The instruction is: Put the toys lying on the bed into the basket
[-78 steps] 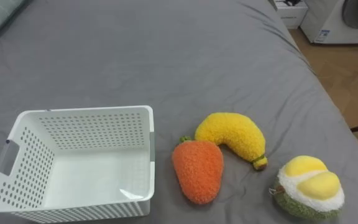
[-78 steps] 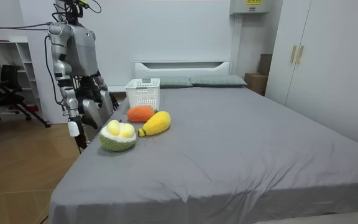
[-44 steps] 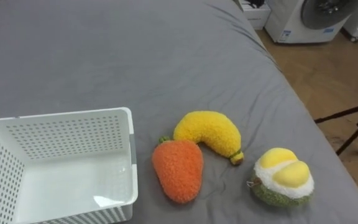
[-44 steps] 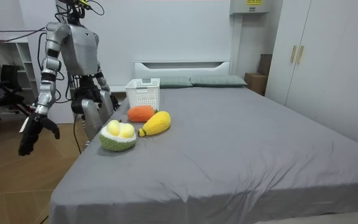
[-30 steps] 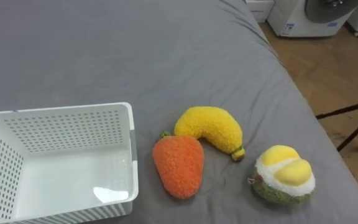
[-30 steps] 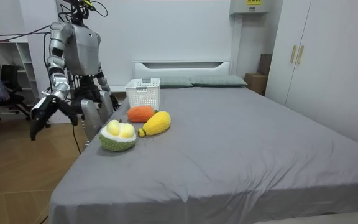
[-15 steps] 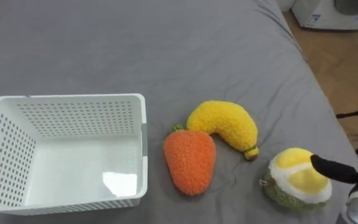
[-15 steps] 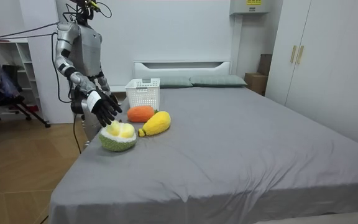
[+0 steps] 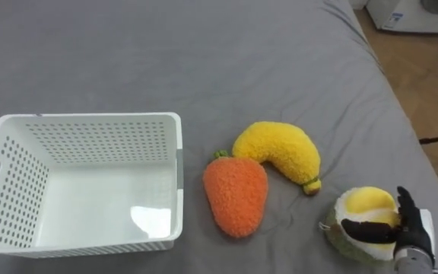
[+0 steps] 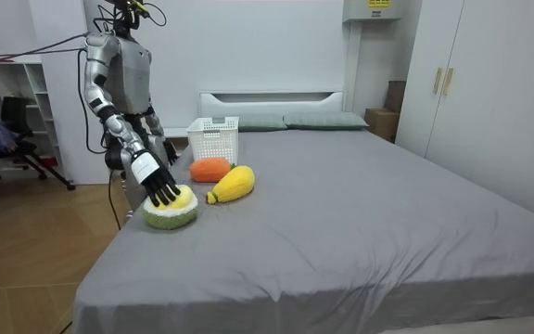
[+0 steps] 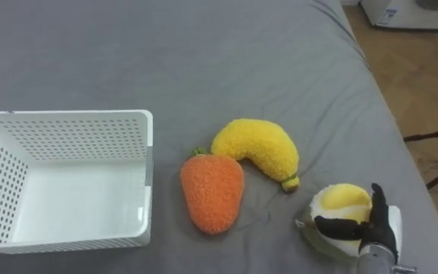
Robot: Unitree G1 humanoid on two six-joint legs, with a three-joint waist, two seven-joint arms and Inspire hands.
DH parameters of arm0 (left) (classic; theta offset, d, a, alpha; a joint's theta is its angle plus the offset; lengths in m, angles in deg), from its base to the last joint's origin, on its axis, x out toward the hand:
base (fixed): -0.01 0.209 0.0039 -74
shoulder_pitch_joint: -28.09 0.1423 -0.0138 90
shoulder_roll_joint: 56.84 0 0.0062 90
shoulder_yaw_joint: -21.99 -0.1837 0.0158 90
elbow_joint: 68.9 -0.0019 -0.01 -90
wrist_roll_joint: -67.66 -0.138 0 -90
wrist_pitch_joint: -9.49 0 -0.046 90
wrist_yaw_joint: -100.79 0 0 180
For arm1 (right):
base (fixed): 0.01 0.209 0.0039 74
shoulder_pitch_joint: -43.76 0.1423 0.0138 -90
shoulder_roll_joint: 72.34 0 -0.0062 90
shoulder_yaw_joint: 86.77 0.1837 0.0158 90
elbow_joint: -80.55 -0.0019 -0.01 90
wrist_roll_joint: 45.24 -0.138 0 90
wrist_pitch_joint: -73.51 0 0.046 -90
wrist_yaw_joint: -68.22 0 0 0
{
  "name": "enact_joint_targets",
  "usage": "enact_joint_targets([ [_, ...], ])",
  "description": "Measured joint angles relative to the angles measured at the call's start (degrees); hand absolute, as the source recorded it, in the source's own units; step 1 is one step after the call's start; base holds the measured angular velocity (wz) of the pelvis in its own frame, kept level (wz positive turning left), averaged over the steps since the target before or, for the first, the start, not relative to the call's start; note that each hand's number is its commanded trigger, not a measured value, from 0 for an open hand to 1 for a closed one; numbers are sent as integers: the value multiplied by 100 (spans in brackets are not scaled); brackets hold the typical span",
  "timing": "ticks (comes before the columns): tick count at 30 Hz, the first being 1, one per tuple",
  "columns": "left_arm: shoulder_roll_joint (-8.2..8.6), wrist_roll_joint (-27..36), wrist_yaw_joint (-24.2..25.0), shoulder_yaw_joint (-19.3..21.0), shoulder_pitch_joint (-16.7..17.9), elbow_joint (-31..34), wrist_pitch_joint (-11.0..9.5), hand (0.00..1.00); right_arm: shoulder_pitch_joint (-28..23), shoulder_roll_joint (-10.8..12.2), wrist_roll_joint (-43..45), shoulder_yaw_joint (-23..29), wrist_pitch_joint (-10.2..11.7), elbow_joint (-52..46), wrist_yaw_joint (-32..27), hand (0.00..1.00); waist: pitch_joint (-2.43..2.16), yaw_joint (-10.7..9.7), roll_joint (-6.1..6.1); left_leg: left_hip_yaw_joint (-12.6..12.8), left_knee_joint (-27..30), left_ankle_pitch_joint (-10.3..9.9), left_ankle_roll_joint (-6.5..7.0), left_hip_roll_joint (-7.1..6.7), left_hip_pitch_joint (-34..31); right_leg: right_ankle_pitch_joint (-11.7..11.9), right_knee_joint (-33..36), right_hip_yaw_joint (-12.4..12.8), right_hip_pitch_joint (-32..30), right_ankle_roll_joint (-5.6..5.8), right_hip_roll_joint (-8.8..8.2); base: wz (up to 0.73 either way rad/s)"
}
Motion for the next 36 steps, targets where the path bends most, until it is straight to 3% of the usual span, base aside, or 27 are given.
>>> enact_joint_targets([
  [3, -14, 44, -89, -80, -29, -1, 5, 0, 2, 0, -5, 0, 37, 218, 0, 0, 0, -8, -20, -1, 29, 0, -1, 6, -86, 9, 12, 10, -74, -4, 4, 0],
  [8, -26, 191, -193, -114, -93, -5, 40, 0, 1, -1, 43, 3, 29, 374, 19, 0, 50, -17, -70, 4, 33, 1, -4, 12, -115, 12, 15, 29, -96, -4, 13, 0],
  [13, -38, 237, -208, -115, -98, -9, 51, 0, -2, -9, 200, 33, 28, 404, 107, 0, 41, -30, -89, 0, 25, 2, -5, 12, -130, 17, -7, -3, -99, -1, 15, 1],
  [17, -83, 228, -201, -73, -135, -8, 55, 0, 15, -24, 705, 134, 2, 502, 291, 0, 2, -37, -149, -14, 43, 12, -16, 18, -221, 25, -4, -19, -178, -12, 15, 0],
  [18, -89, 229, -201, -78, -143, -10, 60, 0, 31, -27, 799, 130, 5, 575, 303, 55, 1, -39, -155, -22, 44, 11, -16, 18, -227, 26, -6, -20, -177, -13, 15, 5],
  [20, -128, 231, -165, -137, -171, -46, 62, 0, 165, -45, 1101, 120, 2, 908, 309, 100, 5, -28, -155, -41, 50, 11, -16, 17, -245, 26, -6, -60, -178, -13, 13, 5],
  [24, -196, 229, -82, -227, -218, -60, 62, 0, 305, -130, 1240, 57, 1, 1256, 287, 100, 12, -10, -144, -95, 65, 15, -22, 15, -284, 26, -11, -107, -187, -12, 10, 6],
  [25, -196, 228, -74, -231, -267, -141, 59, 0, 368, -199, 1242, 15, 11, 1385, 281, 100, 40, -4, -104, -95, 64, 15, -22, 15, -287, 26, -11, -113, -191, -13, 11, 0],
  [28, -206, 264, -71, -269, -403, -351, 57, 0, 621, -329, 1246, 12, 21, 1634, 221, 100, 52, 0, -67, -112, 72, 18, -27, 20, -293, 27, -11, -140, -193, -14, 14, 1],
  [32, -219, 366, -95, -489, -570, -517, 57, 0, 871, -355, 1279, 9, -26, 1788, 14, 100, 73, 30, -12, -142, 108, 18, -30, 21, -326, 29, -11, -160, -207, -18, 14, 2],
  [36, -219, 439, -82, -491, -590, -517, 51, 0, 921, -355, 1360, 13, -57, 1764, -93, 100, 35, 100, 13, -152, 109, 29, -42, 22, -397, 31, 0, -157, -282, -21, 16, 0],
])
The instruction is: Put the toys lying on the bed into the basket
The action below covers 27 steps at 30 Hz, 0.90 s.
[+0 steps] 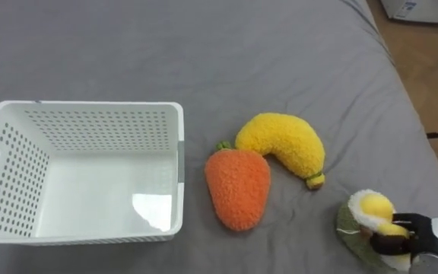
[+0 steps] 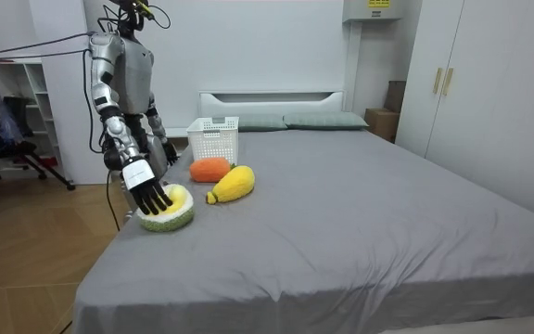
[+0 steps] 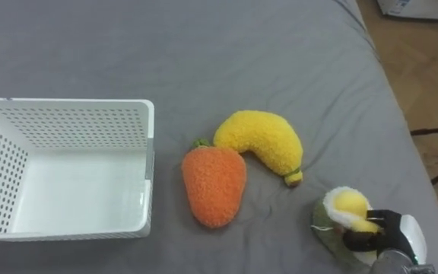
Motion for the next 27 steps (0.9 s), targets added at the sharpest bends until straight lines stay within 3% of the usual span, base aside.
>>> enact_joint_targets([
  [11, -2, 116, 196, 59, -99, 1, -158, 0, 31, -10, 45, -10, -24, 10, -137, 100, -6, 203, 18, -81, 76, 4, -2, -1, -226, 5, 14, -59, -152, -9, -14, 4],
  [19, 0, 110, 259, 83, -103, 9, -263, 0, 63, -72, -43, -4, 66, -36, -189, 100, 15, 212, 64, -113, 94, 7, -6, -1, -304, 9, 9, -111, -206, -15, -13, 2],
  [27, 24, 234, 255, 278, -21, 38, -262, 0, -119, -82, -246, 312, 44, -1694, -300, 100, 21, 48, 33, -51, 6, 36, -13, -4, -84, 3, -6, -6, -69, -10, -4, -4],
])
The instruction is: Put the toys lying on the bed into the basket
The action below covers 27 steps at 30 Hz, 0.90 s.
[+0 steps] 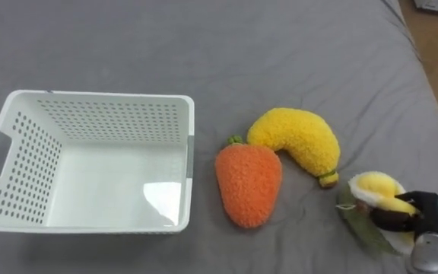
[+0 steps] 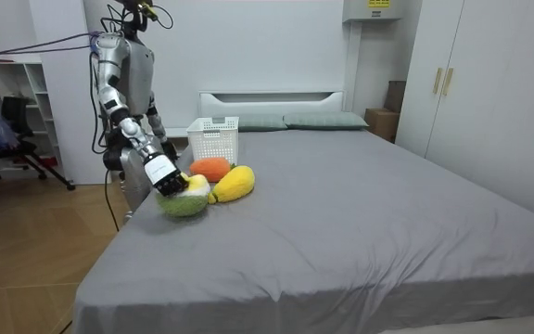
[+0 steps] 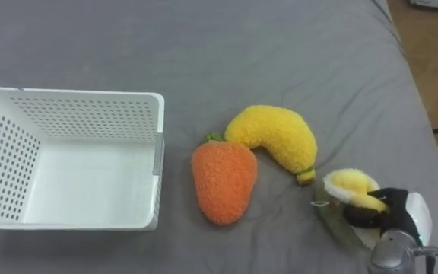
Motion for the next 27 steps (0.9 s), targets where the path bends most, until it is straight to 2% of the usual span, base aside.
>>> enact_joint_targets([
  [1, 3, -8, -11, 61, 69, 93, 16, 0, -87, -1, 8, 34, -2, -547, -1, 100, -1, -39, -28, 2, 1, 3, -3, 0, 21, -3, 0, 14, 18, 2, 0, 0],
  [2, 1, -15, -14, 160, 94, 118, 18, 0, -121, -2, 41, 107, 12, -1009, -3, 100, 17, -93, -73, 7, 2, 9, -5, 0, 49, -4, -6, 14, 50, 2, 0, 0],
  [3, -3, -22, -21, 194, 104, 116, 19, 0, -122, -2, 42, 142, 15, -1191, -7, 100, 23, -120, -93, 8, 2, 10, -5, 1, 74, -5, -13, 8, 81, 2, 0, 0],
  [4, -1, -17, -42, 256, 148, 121, 23, 0, -128, -2, 43, 208, 12, -1536, -17, 100, 6, -173, -138, 42, 2, 10, -5, 0, 127, -13, -19, 14, 134, 2, 0, 0],
  [5, 1, -20, -43, 291, 170, 119, 43, 0, -170, -2, 59, 313, -15, -1943, -9, 100, 8, -196, -170, 49, -4, 10, -5, -4, 199, -20, -26, 27, 205, 2, -2, 0],
  [10, 18, -5, -50, 367, 209, 120, 157, 0, -232, -5, 23, 446, -29, -3216, 85, 100, 6, -249, -194, 77, -13, 8, -4, -8, 399, -28, -46, 46, 412, 0, -6, -2],
  [15, 68, -9, -169, 372, 225, 127, 169, 0, -210, -5, -33, 440, -156, -3419, 308, 100, -3, -161, -195, 51, -75, 10, -1, -11, 605, -34, -24, 49, 578, 1, -4, 0],
  [16, 74, -10, -184, 369, 268, 160, 171, 0, -185, -6, -88, 428, -213, -3433, 366, 100, -21, -146, -192, 48, -76, 9, -1, -10, 638, -35, -20, 47, 606, 1, -3, 0],
  [20, 144, -60, -264, 388, 491, 514, 212, 0, 156, -8, -2, 399, -450, -3459, 570, 100, -21, -102, -190, 52, -90, 10, -1, -6, 700, -35, -1, 48, 648, 1, 0, 0],
  [24, 162, -71, -267, 398, 522, 530, 207, 0, 356, -12, 30, 303, -468, -3491, 687, 100, -21, 32, -192, 21, -105, 9, -2, -3, 782, -36, -9, 8, 754, 3, 4, 4],
  [27, 189, -71, -267, 345, 529, 545, 173, 0, 517, -11, 91, -9, -498, -3536, 764, 100, -21, 166, -191, -20, -106, 8, -5, -8, 794, -37, -20, -9, 783, 5, 6, 5],
])
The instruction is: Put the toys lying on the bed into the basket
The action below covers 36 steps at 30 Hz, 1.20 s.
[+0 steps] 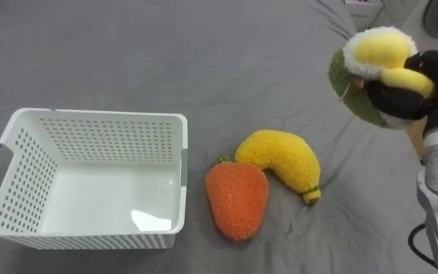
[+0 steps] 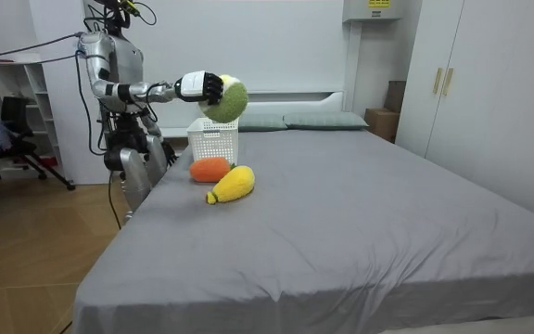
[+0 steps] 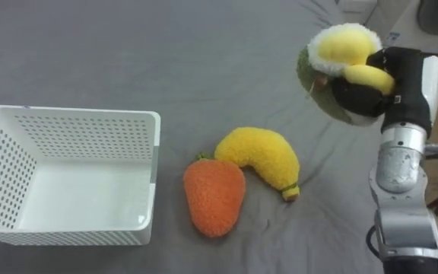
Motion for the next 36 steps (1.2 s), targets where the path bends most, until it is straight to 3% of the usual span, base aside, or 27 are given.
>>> enact_joint_targets([
  [3, 17, -4, 7, -116, -25, -11, -12, 0, 273, 3, 254, -468, -41, 2, 202, 100, 0, 70, 3, -76, 10, 5, -5, -12, -30, -1, -3, -102, 15, 2, -10, 11],
  [8, 103, -301, 204, -113, -60, 6, -49, 0, 714, 14, 287, -848, -45, 82, 398, 100, 9, 541, -13, -297, 36, 7, -7, -27, -60, -2, -10, -361, 69, 3, -28, 22],
  [14, 89, -406, 225, -128, -102, 7, -29, 0, 1366, 20, 351, -1463, -98, 500, 471, 100, 48, 857, -122, -659, 128, 48, -8, -81, -309, -5, -14, -745, 17, 9, -86, 31],
  [17, 40, -392, 235, -234, -144, -16, -5, 0, 1708, 164, 751, -1821, -133, 895, 470, 100, 70, 1039, -191, -765, 181, 64, -6, -96, -450, -5, -14, -859, -55, 9, -100, 24],
  [23, 43, -472, 297, -380, -386, -32, -13, 0, 1859, 346, 834, -2133, -120, 1457, 516, 100, 94, 1438, -243, -1002, 210, 145, 6, -171, -733, -5, -40, -1032, -216, 9, -136, 24],
  [30, -88, -519, 310, -584, -392, -204, -2, 0, 2207, 535, 850, -2728, -113, 1695, 502, 100, 161, 1576, -373, -1040, 221, 171, -17, -170, -942, -4, -98, -1038, -363, 9, -125, 3],
  [32, -81, -659, 301, -664, -451, -239, -8, 0, 2471, 743, 885, -2859, 16, 2162, 462, 100, 181, 1631, -405, -1039, 210, 171, -18, -167, -935, -4, -100, -1055, -372, 9, -117, 0],
  [36, -86, -733, 260, -865, -656, -362, -11, 0, 2641, 941, 909, -2975, 111, 2529, 306, 100, 198, 1754, -476, -1053, 237, 173, -21, -175, -1031, -4, -102, -1123, -453, 8, -102, 4],
])
